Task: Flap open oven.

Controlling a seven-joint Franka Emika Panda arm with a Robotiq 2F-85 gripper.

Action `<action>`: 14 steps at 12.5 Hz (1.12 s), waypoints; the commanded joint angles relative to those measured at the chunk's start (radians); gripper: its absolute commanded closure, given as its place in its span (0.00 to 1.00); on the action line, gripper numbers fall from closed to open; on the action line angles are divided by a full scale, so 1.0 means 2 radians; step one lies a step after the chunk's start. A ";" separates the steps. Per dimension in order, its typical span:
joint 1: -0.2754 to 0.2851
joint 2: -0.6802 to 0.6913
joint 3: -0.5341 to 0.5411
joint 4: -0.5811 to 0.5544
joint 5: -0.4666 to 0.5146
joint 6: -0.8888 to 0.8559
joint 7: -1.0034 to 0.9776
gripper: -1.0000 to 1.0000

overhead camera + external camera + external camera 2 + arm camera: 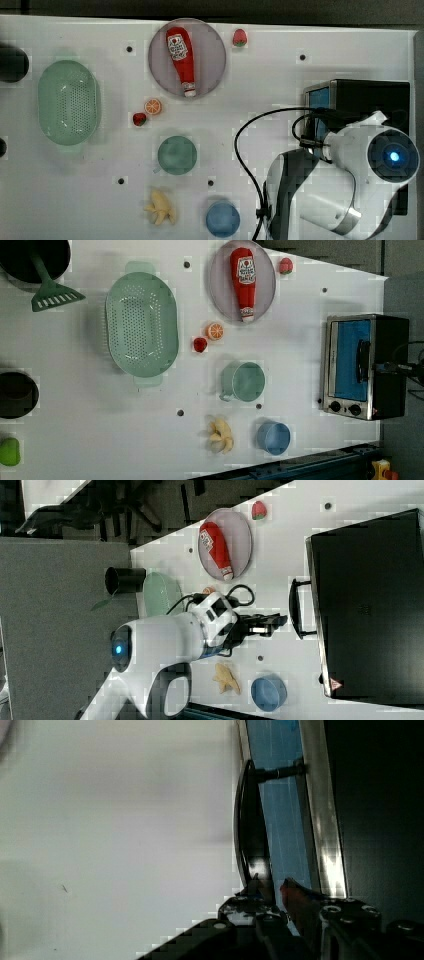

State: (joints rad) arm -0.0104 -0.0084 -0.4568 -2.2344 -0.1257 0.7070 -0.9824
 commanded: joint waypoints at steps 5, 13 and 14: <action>-0.002 0.061 -0.014 0.007 0.000 0.053 -0.026 0.83; 0.006 0.085 0.006 0.004 -0.002 0.064 -0.024 0.83; 0.009 0.086 0.012 0.002 -0.011 0.063 -0.012 0.83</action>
State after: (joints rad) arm -0.0163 0.1599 -0.4585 -2.2227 -0.1324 0.8306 -0.9932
